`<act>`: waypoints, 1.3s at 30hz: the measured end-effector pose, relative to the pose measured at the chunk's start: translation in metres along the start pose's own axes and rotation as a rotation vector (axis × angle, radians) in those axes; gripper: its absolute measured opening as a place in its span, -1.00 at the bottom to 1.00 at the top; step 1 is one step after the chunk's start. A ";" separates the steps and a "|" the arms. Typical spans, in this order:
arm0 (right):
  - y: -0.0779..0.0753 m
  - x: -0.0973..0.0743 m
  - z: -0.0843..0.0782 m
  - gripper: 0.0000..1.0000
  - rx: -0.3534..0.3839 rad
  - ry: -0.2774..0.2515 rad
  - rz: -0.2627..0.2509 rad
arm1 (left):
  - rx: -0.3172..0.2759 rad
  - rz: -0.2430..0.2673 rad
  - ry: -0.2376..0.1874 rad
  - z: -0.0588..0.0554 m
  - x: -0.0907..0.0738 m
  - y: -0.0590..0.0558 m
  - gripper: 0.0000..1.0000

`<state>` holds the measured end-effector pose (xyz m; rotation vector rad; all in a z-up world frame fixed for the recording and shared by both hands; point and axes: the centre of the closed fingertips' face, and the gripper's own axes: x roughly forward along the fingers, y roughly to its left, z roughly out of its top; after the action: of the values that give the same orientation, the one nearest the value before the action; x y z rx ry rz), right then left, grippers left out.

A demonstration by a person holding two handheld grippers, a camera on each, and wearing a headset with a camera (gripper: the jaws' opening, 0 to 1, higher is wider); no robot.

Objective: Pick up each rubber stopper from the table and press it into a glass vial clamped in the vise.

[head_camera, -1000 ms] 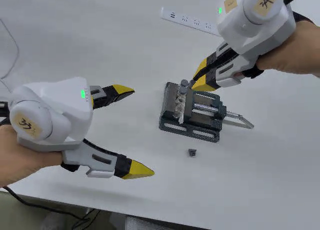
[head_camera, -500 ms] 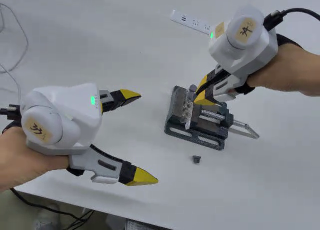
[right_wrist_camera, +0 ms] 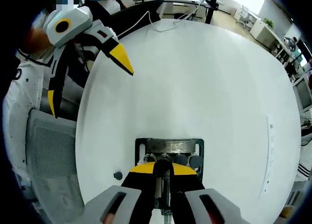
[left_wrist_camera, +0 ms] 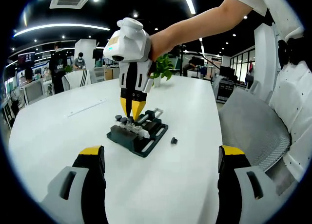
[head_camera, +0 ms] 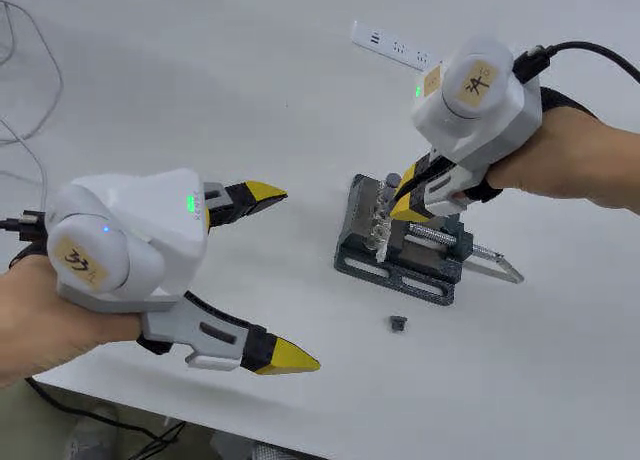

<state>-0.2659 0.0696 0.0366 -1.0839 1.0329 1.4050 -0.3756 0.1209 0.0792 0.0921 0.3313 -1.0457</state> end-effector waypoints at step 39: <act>0.000 0.008 -0.004 -0.91 -0.033 0.106 -0.006 | -0.025 -0.003 -0.016 -0.006 -0.002 0.001 0.88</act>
<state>-0.2659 0.0679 0.0284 -1.1952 1.0841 1.3763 -0.3767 0.1242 0.0739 0.0606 0.3305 -1.0443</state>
